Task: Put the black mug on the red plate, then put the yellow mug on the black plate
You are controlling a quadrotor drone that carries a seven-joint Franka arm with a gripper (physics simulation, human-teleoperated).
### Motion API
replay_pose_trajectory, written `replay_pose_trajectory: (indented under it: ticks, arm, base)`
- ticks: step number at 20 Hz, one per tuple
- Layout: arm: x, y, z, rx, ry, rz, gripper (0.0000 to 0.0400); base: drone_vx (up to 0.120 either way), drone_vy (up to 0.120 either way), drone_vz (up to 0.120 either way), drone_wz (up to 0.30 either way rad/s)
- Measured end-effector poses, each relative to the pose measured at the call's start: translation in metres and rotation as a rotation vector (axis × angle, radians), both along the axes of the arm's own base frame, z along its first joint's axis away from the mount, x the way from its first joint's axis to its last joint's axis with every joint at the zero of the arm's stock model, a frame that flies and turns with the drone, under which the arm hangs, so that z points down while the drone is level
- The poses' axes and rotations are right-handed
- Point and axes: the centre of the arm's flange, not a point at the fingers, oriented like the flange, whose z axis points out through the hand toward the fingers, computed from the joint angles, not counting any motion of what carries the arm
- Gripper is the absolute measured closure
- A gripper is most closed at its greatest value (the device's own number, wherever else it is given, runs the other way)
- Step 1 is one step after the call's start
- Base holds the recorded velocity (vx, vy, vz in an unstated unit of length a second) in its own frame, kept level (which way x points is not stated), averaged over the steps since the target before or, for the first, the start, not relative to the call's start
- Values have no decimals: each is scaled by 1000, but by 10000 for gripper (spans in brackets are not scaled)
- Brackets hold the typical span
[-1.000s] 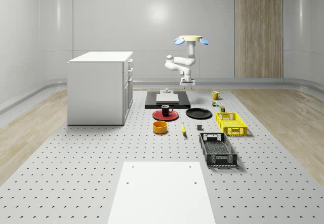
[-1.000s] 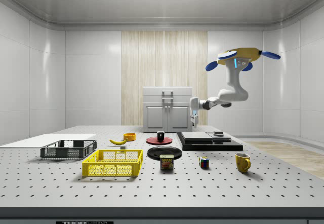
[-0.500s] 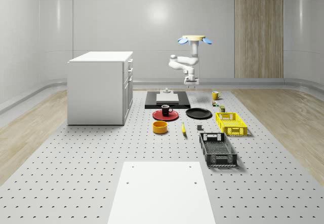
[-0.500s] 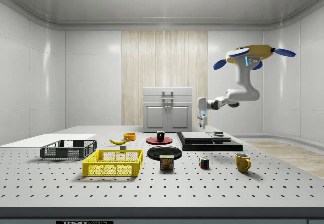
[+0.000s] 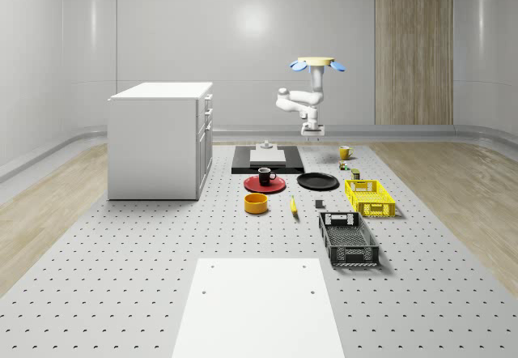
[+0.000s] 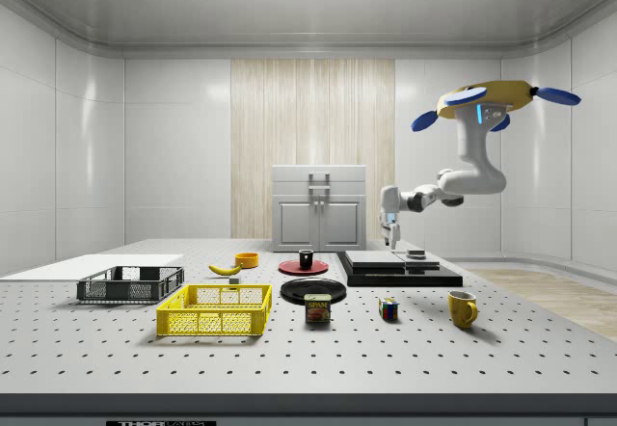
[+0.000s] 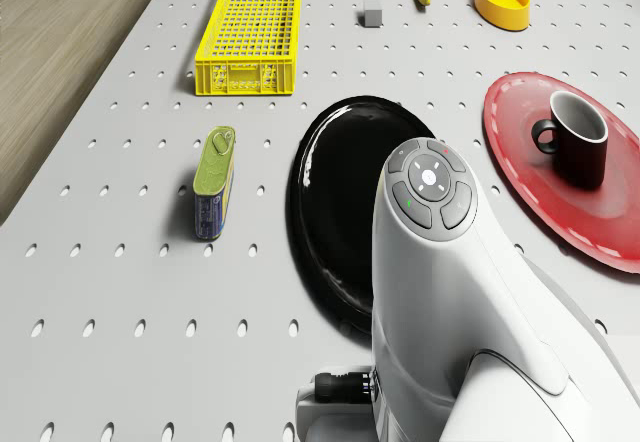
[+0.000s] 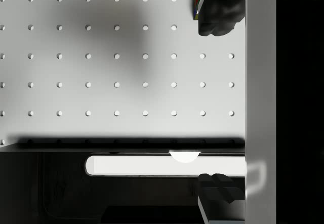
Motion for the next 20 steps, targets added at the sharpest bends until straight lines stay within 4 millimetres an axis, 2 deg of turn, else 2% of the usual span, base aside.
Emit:
replay_pose_trajectory:
  ticks: [7,18,20]
  arm:
    - [0,0,0,0,0,0,0]
    - [0,0,0,0,0,0,0]
    - [0,0,0,0,0,0,0]
  base:
    - [0,120,-86,0]
    - [0,120,0,0]
    - [-80,120,0,0]
